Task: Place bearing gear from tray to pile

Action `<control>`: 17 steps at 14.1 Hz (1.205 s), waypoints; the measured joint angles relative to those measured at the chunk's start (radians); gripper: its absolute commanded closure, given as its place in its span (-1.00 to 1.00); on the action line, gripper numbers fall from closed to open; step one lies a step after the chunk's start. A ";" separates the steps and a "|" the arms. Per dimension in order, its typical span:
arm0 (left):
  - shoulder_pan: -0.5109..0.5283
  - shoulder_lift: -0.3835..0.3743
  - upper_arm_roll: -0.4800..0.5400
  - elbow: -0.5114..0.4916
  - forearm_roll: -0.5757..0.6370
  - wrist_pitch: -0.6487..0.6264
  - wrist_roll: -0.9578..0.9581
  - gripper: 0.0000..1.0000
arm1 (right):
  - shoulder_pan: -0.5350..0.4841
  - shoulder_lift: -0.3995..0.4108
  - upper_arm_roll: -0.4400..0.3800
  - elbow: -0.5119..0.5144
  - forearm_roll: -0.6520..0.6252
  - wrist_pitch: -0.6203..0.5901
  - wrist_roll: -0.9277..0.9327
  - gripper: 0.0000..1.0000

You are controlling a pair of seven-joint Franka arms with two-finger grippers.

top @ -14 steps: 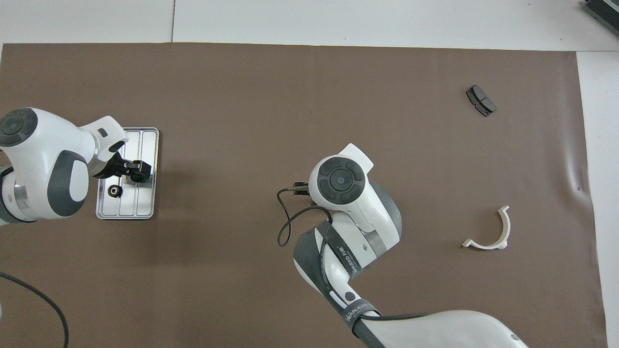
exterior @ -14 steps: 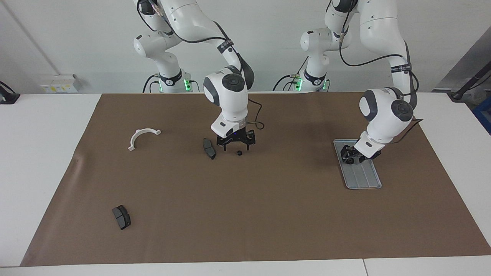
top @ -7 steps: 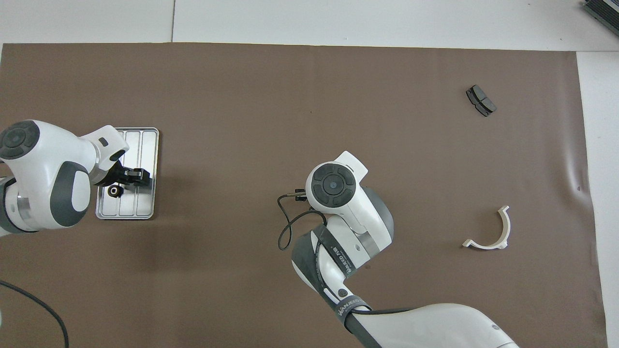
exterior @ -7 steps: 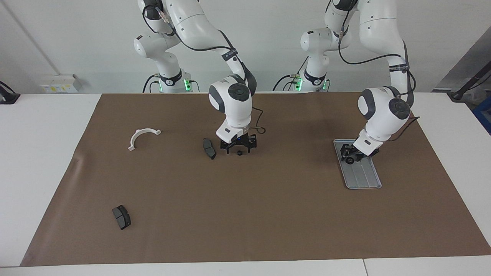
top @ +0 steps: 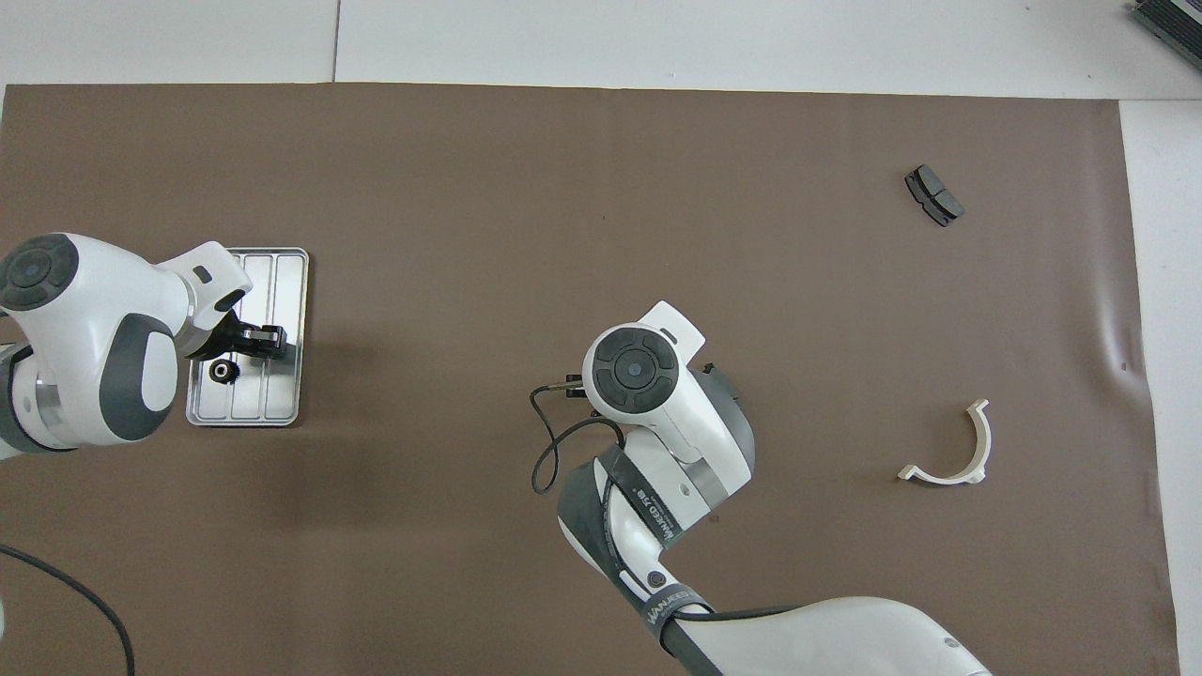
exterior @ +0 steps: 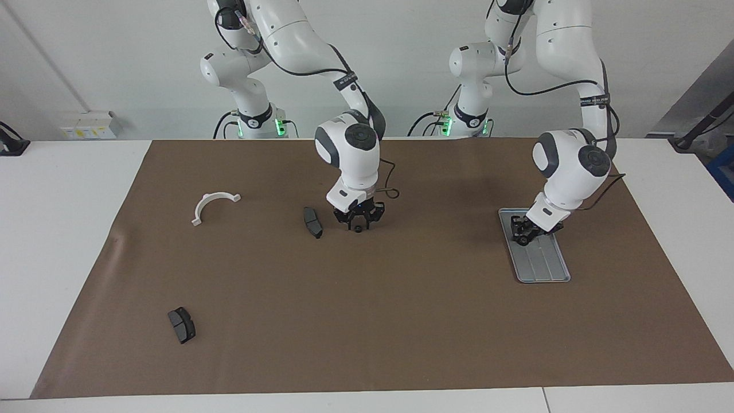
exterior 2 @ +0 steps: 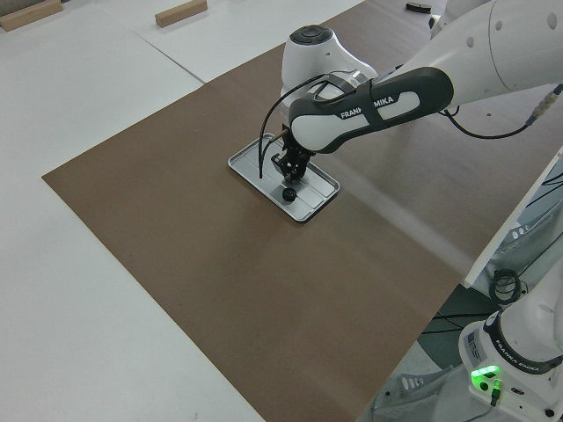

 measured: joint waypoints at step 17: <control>-0.244 -0.019 -0.024 0.146 -0.001 -0.165 -0.596 0.60 | -0.093 -0.085 -0.016 0.000 0.000 -0.051 0.020 1.00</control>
